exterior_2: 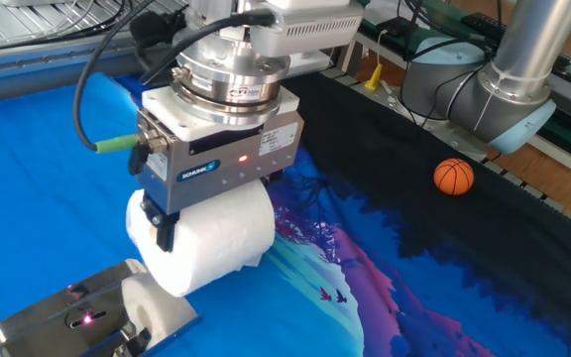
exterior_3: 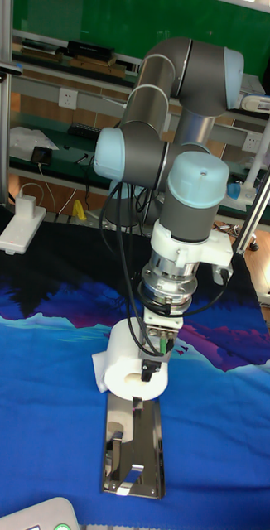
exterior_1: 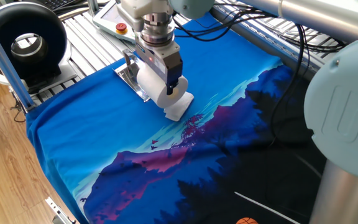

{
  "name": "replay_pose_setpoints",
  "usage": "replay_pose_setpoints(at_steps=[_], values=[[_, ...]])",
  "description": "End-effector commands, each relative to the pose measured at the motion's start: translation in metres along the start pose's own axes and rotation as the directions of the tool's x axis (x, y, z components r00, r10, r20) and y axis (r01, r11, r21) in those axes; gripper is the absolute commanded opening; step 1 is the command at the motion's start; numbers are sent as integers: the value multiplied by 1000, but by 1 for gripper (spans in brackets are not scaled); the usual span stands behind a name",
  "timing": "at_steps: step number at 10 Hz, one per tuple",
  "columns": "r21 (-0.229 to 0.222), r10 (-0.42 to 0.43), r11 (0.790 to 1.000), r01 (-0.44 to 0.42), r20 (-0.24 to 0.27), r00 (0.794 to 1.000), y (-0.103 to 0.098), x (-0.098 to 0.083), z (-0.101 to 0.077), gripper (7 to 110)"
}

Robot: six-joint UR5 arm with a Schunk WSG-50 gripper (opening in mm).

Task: Put the toilet paper on its holder

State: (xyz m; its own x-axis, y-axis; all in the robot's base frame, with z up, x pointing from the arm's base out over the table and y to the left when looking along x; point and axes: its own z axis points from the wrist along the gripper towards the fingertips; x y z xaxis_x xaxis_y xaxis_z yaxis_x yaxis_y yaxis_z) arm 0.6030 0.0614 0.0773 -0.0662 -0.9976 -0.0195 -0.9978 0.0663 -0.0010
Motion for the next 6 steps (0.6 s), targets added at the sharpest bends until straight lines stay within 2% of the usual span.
replay_pose_setpoints(at_steps=[1, 4, 6], values=[[-11, 40, 999, -40, 1, 999, 5, 0, 0, 7], [-25, 48, 999, -48, -3, 999, 9, 1, 0, 7], [-27, 42, 999, -41, 34, 999, 9, -8, 0, 7]])
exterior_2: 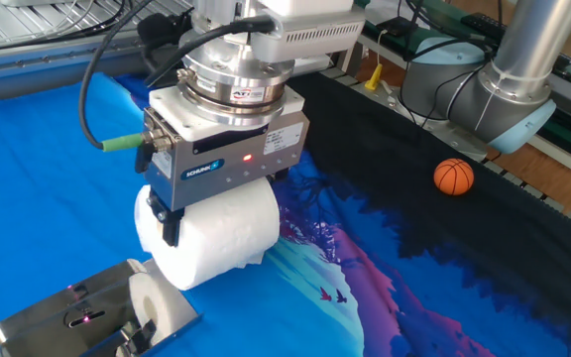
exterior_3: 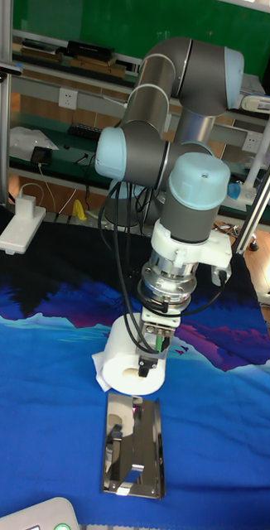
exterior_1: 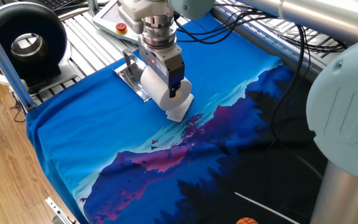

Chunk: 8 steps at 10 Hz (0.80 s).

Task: Put the toilet paper on its holder

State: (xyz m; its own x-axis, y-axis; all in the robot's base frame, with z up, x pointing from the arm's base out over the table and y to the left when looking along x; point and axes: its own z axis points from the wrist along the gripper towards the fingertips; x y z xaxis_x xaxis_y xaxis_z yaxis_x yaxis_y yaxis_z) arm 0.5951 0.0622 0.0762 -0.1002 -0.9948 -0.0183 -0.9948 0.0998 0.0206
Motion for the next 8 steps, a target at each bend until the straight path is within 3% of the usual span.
replay_pose_setpoints(at_steps=[1, 2, 5, 7, 8], values=[[-18, 11, 1000, -10, 14, 1000, 4, -3, -1, 7], [-13, 52, 999, -53, -60, 997, 4, 16, -1, 7], [18, 81, 997, -80, -67, 994, -3, 18, -2, 7], [-10, 111, 993, -114, -154, 982, 7, 39, -4, 7], [-20, 120, 992, -125, -160, 980, 10, 40, -4, 7]])
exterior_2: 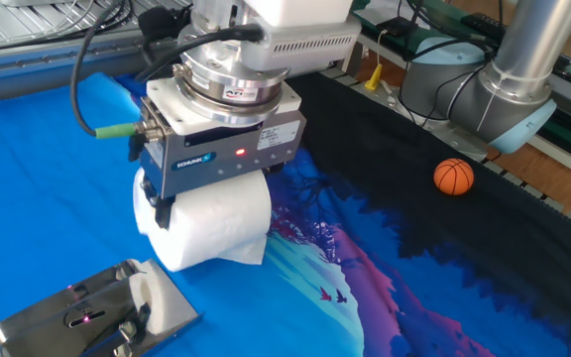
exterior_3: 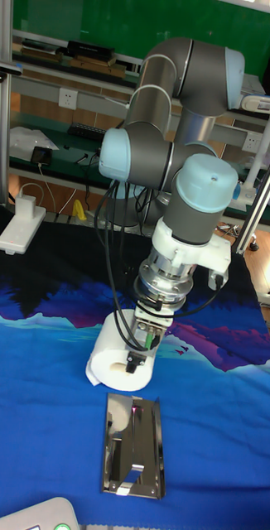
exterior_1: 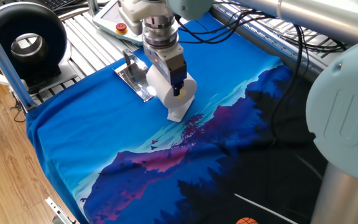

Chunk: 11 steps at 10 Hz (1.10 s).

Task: Put the toilet paper on its holder

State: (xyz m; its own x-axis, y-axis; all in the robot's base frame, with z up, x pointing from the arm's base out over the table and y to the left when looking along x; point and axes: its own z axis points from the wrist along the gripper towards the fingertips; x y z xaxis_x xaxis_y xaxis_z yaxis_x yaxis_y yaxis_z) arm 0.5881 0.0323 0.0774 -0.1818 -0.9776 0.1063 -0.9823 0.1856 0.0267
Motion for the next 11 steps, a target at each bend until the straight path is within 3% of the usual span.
replay_pose_setpoints(at_steps=[1, 3, 5, 6, 8, 10, 11], values=[[-18, 51, 999, -51, -28, 998, 4, 8, -1, 7], [-16, 44, 999, -45, -29, 999, 4, 8, -1, 7], [-92, 12, 996, -14, -23, 1000, 23, 6, -2, 7], [-98, 4, 995, -3, 11, 1000, 24, -2, -2, 7], [-71, 3, 997, 4, 84, 996, 17, -20, -3, 7], [-38, 30, 999, -27, 97, 995, 9, -26, -3, 7], [-31, 34, 999, -31, 126, 991, 7, -37, -3, 7]])
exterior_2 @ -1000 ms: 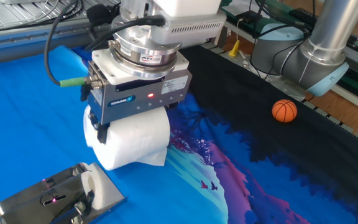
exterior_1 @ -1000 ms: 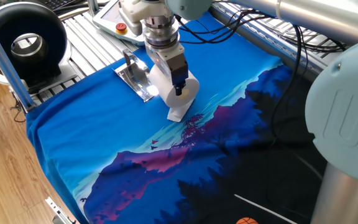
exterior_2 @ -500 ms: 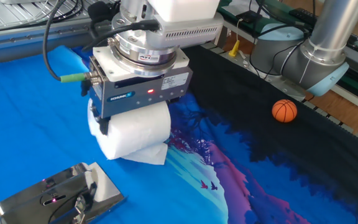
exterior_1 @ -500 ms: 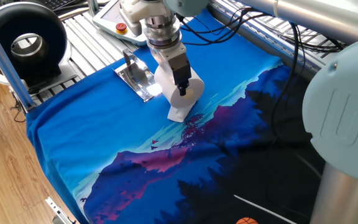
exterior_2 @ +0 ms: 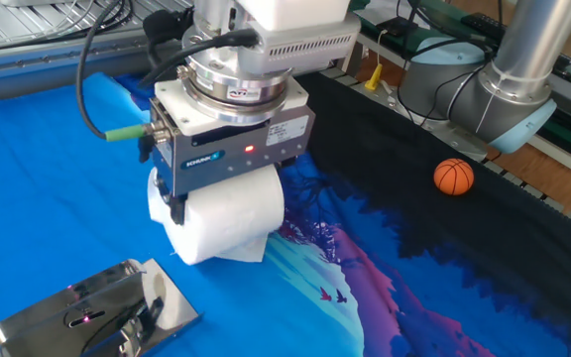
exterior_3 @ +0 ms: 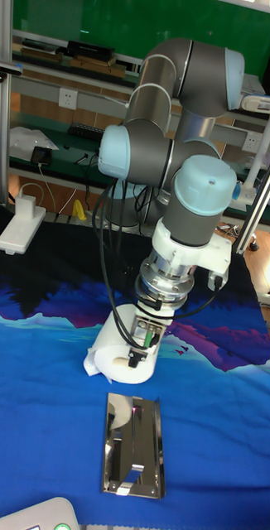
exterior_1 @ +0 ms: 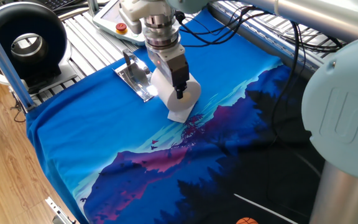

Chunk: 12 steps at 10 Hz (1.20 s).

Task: Put the toilet paper on its holder

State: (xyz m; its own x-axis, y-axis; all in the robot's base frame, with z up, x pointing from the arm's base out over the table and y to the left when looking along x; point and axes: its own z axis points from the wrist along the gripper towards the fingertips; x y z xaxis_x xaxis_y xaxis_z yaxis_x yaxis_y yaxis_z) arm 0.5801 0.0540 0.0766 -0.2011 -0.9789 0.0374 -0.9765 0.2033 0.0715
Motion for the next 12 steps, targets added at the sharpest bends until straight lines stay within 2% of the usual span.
replay_pose_setpoints(at_steps=[1, 3, 5, 7, 12], values=[[24, 9, 1000, -11, 70, 997, -5, -24, 0, 7], [29, -16, 999, 14, 84, 996, -7, -29, 1, 7], [55, -54, 997, 50, 86, 995, -13, -31, 1, 7], [48, -52, 998, 49, 70, 996, -17, -29, 5, 7], [44, -69, 997, 65, 93, 993, -25, -36, 7, 7]])
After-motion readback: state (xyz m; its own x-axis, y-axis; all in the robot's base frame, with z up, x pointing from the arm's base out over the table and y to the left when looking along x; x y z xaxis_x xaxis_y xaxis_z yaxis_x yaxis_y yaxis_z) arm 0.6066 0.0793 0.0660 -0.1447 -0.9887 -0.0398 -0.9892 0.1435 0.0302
